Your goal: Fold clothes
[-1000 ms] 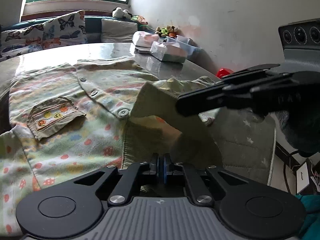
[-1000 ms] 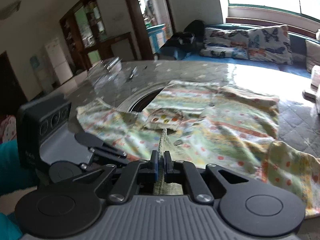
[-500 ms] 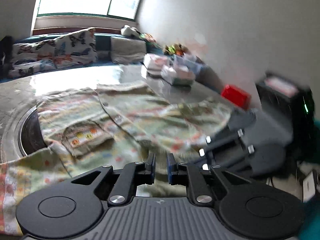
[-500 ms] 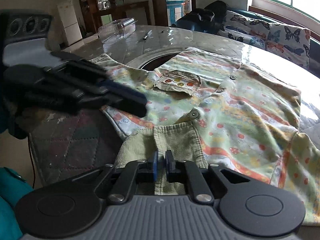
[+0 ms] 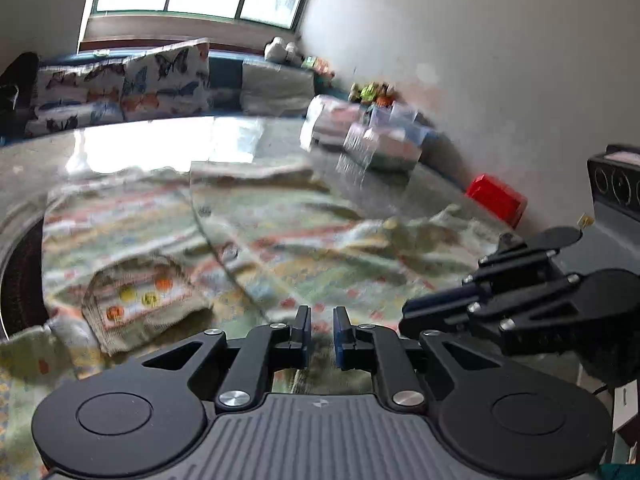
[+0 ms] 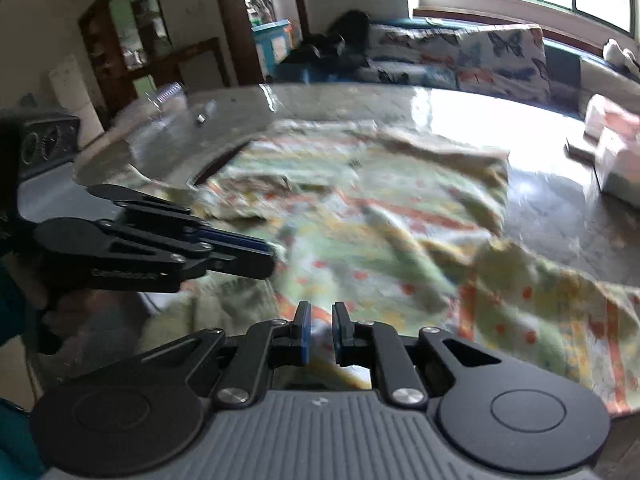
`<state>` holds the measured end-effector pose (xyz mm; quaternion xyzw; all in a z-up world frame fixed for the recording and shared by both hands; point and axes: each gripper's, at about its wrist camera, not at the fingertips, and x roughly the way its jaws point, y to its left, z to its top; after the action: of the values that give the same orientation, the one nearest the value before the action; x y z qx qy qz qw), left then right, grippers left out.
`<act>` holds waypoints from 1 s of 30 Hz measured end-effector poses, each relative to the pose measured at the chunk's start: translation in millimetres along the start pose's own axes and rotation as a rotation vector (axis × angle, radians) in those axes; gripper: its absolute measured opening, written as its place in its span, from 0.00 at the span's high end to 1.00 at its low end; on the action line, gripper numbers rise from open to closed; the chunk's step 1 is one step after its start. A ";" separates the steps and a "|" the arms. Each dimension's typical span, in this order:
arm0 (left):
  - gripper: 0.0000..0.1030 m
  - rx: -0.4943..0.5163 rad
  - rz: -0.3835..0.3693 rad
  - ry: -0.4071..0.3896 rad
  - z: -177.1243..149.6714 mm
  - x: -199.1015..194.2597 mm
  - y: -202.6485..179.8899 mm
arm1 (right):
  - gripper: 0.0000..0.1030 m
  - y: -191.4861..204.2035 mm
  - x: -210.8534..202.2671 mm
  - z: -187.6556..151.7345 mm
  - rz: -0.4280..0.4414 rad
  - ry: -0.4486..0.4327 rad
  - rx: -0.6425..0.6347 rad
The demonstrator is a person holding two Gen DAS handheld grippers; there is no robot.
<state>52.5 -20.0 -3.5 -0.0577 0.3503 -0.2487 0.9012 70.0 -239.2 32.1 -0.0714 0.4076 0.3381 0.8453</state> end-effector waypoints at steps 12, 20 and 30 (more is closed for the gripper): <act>0.87 -0.026 0.002 -0.054 15.5 -7.2 0.9 | 0.89 -7.3 12.3 31.2 -0.044 -0.052 -0.029; 0.87 -0.098 0.032 -0.009 24.3 25.5 17.2 | 0.89 -38.3 36.5 37.3 -0.145 -0.053 0.070; 0.87 -0.100 0.035 0.012 15.1 29.0 18.2 | 0.84 -63.0 36.1 50.6 -0.182 -0.061 0.085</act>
<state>88.1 -19.4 -14.8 -0.0951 0.3685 -0.2156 0.8993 157.9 -248.7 28.9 -0.0617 0.3876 0.2442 0.8867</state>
